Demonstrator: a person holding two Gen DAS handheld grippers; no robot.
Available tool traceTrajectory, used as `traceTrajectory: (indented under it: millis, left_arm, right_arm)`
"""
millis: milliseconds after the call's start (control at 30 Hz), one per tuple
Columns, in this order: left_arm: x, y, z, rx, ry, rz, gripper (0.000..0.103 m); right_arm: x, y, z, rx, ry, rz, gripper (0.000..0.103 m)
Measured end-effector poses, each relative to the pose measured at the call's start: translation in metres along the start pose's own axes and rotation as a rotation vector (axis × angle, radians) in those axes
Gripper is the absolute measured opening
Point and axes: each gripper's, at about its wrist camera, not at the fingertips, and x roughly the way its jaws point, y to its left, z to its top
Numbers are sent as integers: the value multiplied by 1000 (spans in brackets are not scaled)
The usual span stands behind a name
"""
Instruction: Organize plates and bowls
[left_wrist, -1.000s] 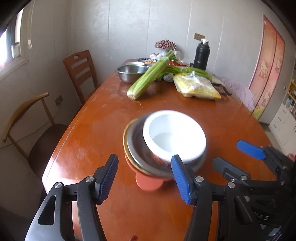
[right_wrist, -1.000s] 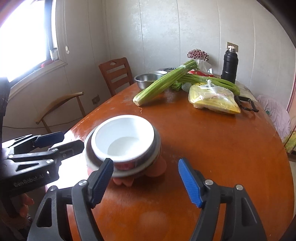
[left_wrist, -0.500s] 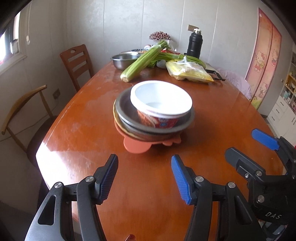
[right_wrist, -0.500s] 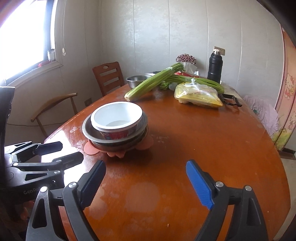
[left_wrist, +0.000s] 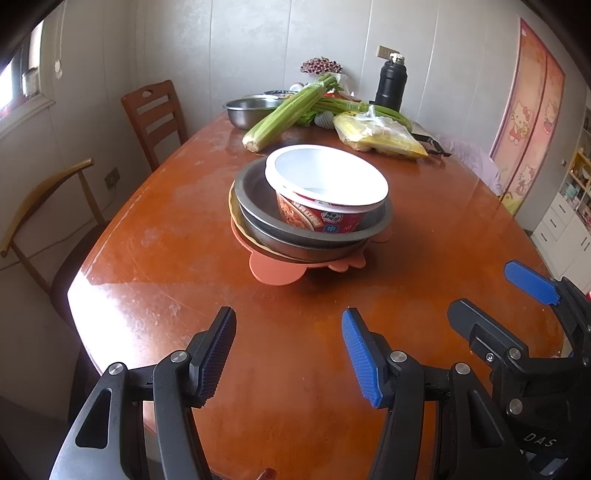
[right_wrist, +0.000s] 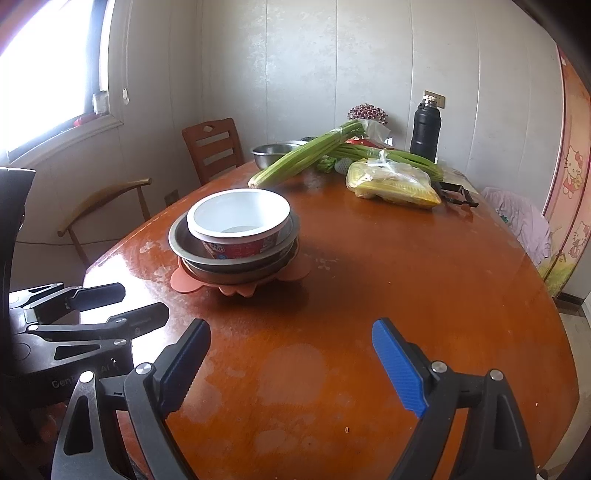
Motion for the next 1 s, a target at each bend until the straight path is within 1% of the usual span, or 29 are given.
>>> traceTrajectory:
  millis: [167, 533, 1000]
  left_arm:
    - [2, 1, 1, -10, 3, -22, 61]
    - [7, 2, 1, -14, 5, 3, 61]
    - [12, 1, 0, -5, 19, 12, 61]
  right_arm:
    - [6, 1, -4, 1, 20, 0, 89]
    - [14, 2, -10, 3, 48, 17, 89]
    - [16, -2, -11, 16, 56, 3, 89]
